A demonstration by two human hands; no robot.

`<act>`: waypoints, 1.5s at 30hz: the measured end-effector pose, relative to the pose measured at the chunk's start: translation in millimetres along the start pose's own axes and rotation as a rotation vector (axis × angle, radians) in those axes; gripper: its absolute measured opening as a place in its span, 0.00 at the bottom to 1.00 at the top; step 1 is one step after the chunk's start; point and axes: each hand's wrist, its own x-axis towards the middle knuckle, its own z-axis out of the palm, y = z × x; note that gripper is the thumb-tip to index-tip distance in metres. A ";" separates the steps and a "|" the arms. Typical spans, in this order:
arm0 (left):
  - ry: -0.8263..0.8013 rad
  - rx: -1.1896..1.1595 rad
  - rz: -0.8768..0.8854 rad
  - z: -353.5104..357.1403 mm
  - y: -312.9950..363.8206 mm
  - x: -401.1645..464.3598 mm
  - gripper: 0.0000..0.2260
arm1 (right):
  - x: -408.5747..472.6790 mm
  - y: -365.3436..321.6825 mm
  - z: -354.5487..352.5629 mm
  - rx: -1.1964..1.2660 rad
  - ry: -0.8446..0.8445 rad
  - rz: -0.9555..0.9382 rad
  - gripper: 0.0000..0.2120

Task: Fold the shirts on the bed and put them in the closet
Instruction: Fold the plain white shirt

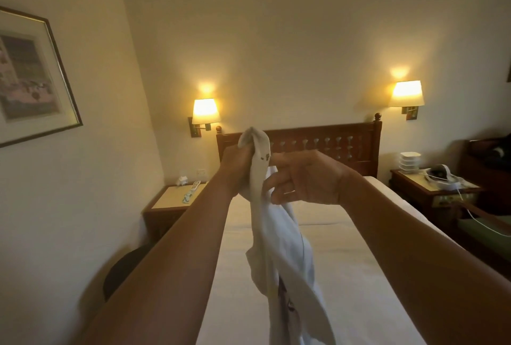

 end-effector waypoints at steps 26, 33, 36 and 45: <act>0.283 0.411 0.005 -55.3 -38.1 -4.9 0.07 | 26.6 81.5 3.1 -0.673 0.879 -0.206 0.10; -0.221 0.507 -0.072 0.8 -77.6 -27.5 0.38 | 28.0 49.0 14.0 -1.134 0.758 -0.205 0.14; -0.079 0.818 0.041 25.2 -85.9 -33.7 0.40 | 23.8 41.9 12.8 -1.240 0.782 -0.163 0.16; -0.112 0.672 0.335 13.8 -96.8 -28.1 0.11 | -9.1 45.7 -31.3 -1.592 0.628 0.052 0.09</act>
